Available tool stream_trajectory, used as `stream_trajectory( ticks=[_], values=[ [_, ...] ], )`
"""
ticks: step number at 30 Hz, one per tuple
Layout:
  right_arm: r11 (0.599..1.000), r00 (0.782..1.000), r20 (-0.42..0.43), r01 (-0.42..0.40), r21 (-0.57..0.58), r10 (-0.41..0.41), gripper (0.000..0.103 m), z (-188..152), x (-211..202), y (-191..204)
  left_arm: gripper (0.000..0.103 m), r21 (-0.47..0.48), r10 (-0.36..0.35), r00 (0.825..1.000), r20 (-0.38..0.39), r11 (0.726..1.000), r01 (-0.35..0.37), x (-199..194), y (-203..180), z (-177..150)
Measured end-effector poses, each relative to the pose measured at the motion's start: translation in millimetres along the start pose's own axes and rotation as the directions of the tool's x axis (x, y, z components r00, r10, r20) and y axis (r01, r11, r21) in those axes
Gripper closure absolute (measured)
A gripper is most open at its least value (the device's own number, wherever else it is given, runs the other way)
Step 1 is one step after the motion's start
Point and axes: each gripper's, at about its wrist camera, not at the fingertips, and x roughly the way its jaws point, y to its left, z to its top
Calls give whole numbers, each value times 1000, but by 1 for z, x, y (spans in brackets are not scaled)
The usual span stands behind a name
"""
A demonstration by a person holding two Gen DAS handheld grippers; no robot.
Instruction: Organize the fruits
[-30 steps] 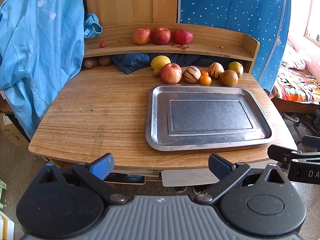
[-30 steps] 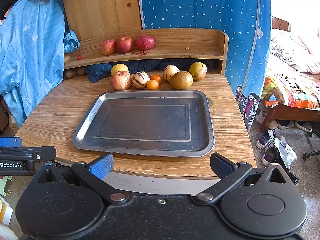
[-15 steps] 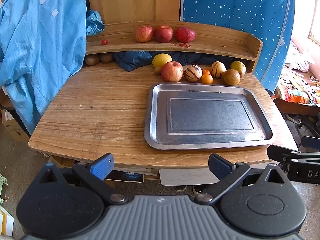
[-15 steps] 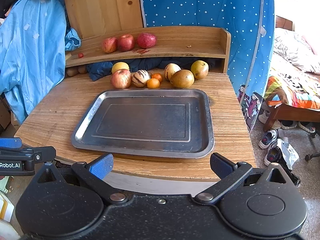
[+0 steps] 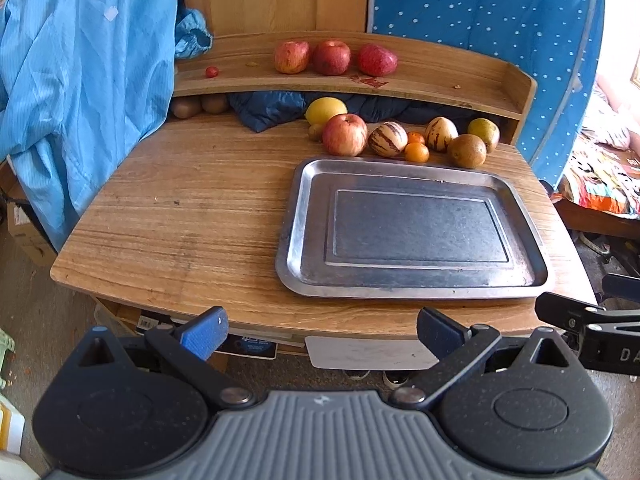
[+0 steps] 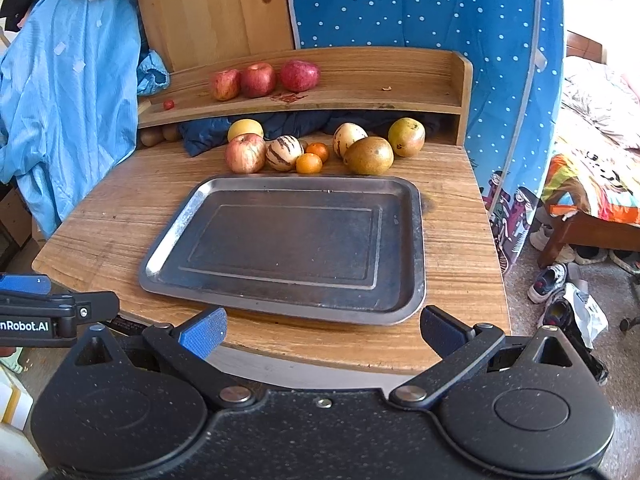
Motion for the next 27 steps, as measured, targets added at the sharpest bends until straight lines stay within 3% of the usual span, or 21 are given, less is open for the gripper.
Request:
stream_trajectory(
  ticks=[14,19,27],
  values=[
    [993,990,72,-116,-36,119,1,24,19,-15,1,-105,70,997,-25,992,-72,15,9,29],
    [993,990,85,-112,-47,115,0,32,29,-7,1,-143,14,999,-42,990,-20,37,31,55],
    [998,992,105,-67,-11,68,1,62,68,21,1,-121,-66,997,-51,991,59,93,69,118]
  ],
)
